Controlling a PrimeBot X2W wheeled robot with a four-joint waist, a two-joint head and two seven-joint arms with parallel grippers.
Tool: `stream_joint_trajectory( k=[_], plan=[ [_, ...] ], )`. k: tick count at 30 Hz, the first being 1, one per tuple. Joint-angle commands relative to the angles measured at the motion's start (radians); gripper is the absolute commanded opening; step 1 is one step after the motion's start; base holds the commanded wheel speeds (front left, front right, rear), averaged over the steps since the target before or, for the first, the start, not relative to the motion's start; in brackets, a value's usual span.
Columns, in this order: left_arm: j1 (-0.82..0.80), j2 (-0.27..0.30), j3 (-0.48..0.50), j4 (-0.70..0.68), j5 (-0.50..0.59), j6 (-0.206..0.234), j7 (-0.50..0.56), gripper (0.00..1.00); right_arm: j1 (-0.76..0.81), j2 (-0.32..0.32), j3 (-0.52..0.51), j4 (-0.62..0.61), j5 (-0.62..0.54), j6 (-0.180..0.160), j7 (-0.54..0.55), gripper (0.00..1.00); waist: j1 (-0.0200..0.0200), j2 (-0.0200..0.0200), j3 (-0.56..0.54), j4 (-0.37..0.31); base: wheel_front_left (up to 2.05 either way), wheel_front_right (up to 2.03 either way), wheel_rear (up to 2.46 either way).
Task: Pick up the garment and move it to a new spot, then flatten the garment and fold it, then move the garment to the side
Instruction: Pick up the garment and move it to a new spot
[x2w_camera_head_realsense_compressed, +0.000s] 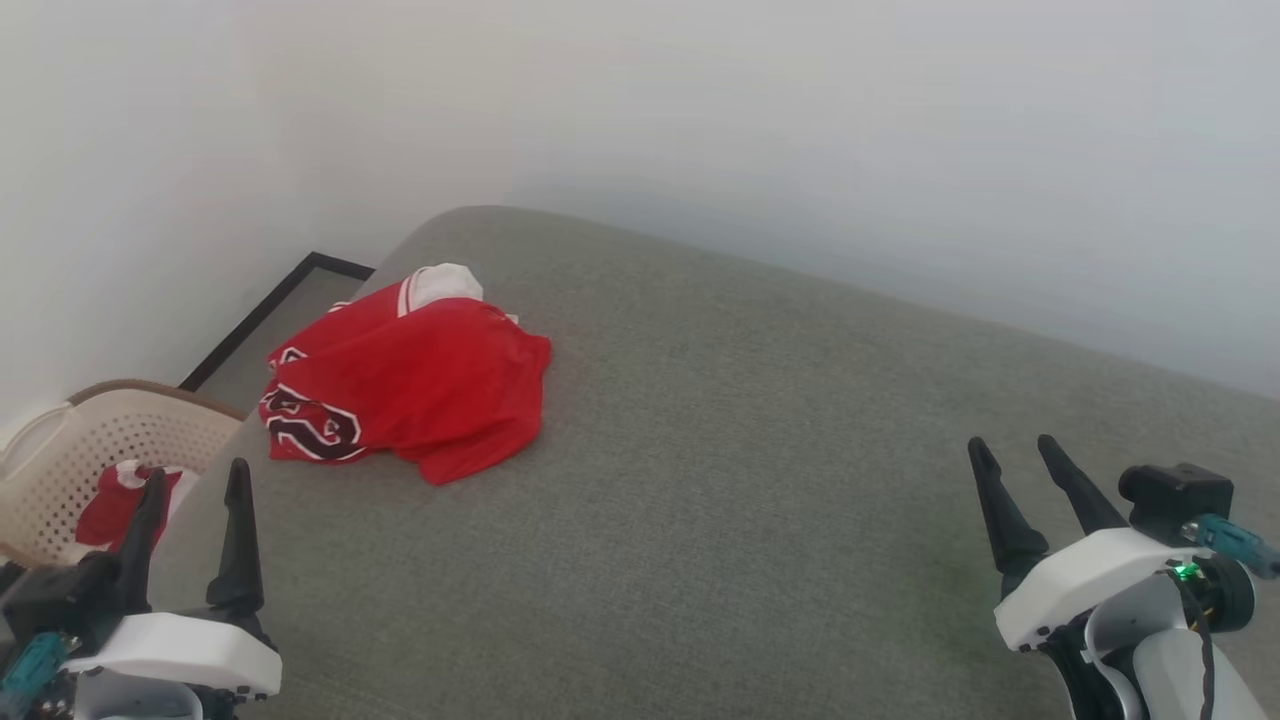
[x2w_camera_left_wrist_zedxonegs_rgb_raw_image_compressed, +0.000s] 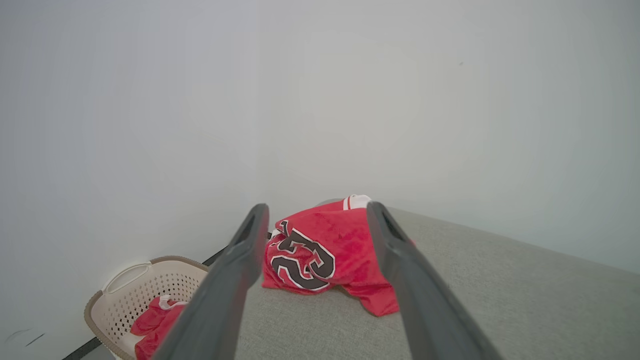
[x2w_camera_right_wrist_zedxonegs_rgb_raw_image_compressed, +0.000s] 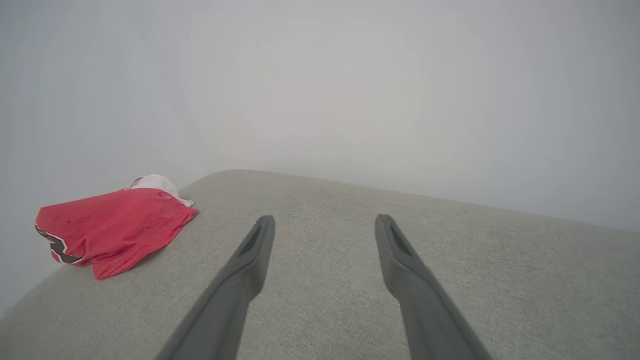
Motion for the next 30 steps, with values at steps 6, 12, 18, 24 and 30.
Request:
stream_joint_trajectory(
  k=[6, 12, 18, 24, 30],
  plan=[
    [-0.025, 0.004, 0.008, 0.02, -0.009, -0.001, -0.005, 1.0, -0.017, -0.011, 0.012, 0.004, 0.004, 0.0, -0.002, 1.0, 0.0, 0.0, 0.023, -0.008, 0.0, 0.0, 0.0],
    [-0.114, 0.032, -0.016, 0.101, -0.034, -0.002, 0.003, 1.0, -0.04, -0.031, 0.011, -0.017, -0.006, 0.0, 0.018, 1.0, 0.0, 0.0, 0.08, -0.05, 0.0, 0.0, 0.0],
    [-0.268, 0.072, -0.032, 0.219, -0.086, -0.002, 0.011, 1.0, -0.082, -0.058, 0.001, -0.068, -0.023, 0.0, 0.046, 1.0, 0.0, 0.0, 0.185, -0.108, 0.0, 0.0, 0.0],
    [-0.408, 0.117, -0.051, 0.343, -0.14, -0.002, 0.018, 1.0, -0.12, -0.079, -0.007, -0.121, -0.039, 0.0, 0.074, 1.0, 0.0, 0.0, 0.282, -0.16, 0.0, 0.0, 0.0],
    [-0.563, 0.167, -0.073, 0.508, -0.182, -0.002, 0.055, 1.0, -0.157, -0.095, -0.025, -0.181, -0.05, 0.0, 0.098, 1.0, 0.0, 0.0, 0.388, -0.202, 0.0, 0.0, 0.0]
  ],
)
